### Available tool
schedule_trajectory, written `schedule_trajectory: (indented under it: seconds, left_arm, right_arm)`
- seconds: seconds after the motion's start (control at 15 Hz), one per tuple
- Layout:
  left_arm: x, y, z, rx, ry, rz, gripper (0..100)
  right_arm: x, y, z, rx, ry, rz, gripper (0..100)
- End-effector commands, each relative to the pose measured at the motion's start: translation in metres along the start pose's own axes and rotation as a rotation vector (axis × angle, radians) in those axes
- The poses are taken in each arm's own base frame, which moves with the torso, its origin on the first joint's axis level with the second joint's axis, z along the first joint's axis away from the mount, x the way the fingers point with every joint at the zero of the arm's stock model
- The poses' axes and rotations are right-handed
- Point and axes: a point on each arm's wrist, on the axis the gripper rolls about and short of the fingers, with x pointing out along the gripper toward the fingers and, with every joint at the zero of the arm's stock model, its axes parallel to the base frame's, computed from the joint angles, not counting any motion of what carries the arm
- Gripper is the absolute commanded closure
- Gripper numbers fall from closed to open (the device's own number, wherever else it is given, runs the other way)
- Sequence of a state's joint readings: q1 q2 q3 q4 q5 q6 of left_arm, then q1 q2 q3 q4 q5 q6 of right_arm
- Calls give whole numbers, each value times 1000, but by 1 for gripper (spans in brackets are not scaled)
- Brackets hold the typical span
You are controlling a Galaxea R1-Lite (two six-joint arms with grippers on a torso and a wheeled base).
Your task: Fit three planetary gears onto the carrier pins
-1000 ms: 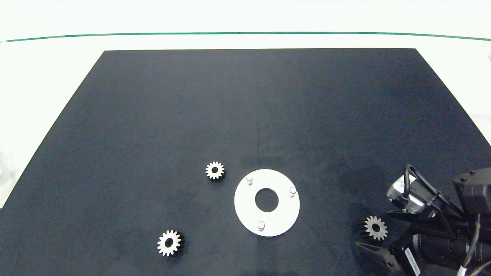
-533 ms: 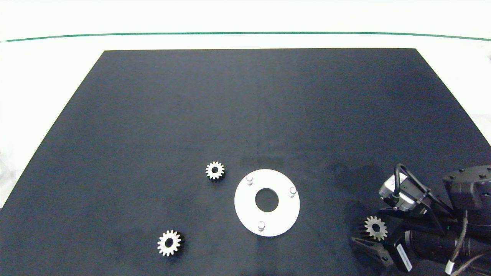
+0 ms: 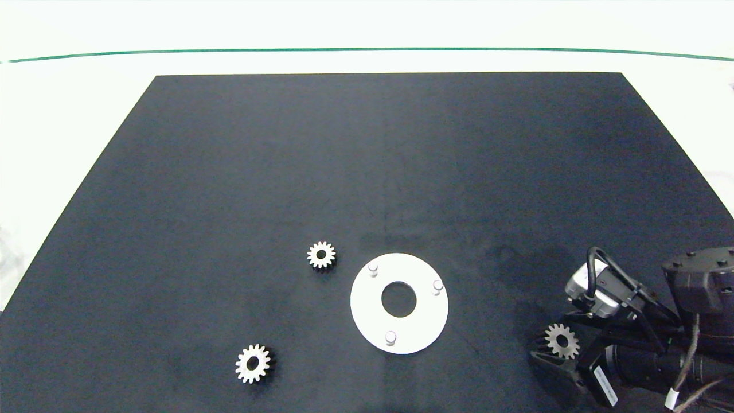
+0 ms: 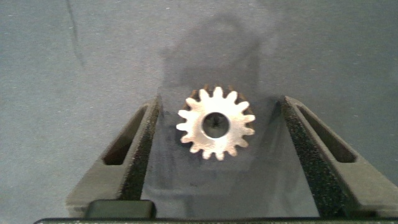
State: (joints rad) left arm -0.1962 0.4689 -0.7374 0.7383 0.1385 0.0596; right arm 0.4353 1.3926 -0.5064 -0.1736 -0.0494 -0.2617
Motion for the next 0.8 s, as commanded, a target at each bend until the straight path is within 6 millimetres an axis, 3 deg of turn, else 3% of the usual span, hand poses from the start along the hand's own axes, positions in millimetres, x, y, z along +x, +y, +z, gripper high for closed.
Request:
schedule_trajectory:
  seconds: [0.07, 0.8]
  left_arm:
    - [0, 0, 0, 0, 3, 2, 0]
    - [-1, 0, -6, 2, 13, 0, 0]
  right_arm:
    - [-3, 0, 1, -20, -11, -9, 27]
    - [1, 1, -4, -35, 15, 0, 49]
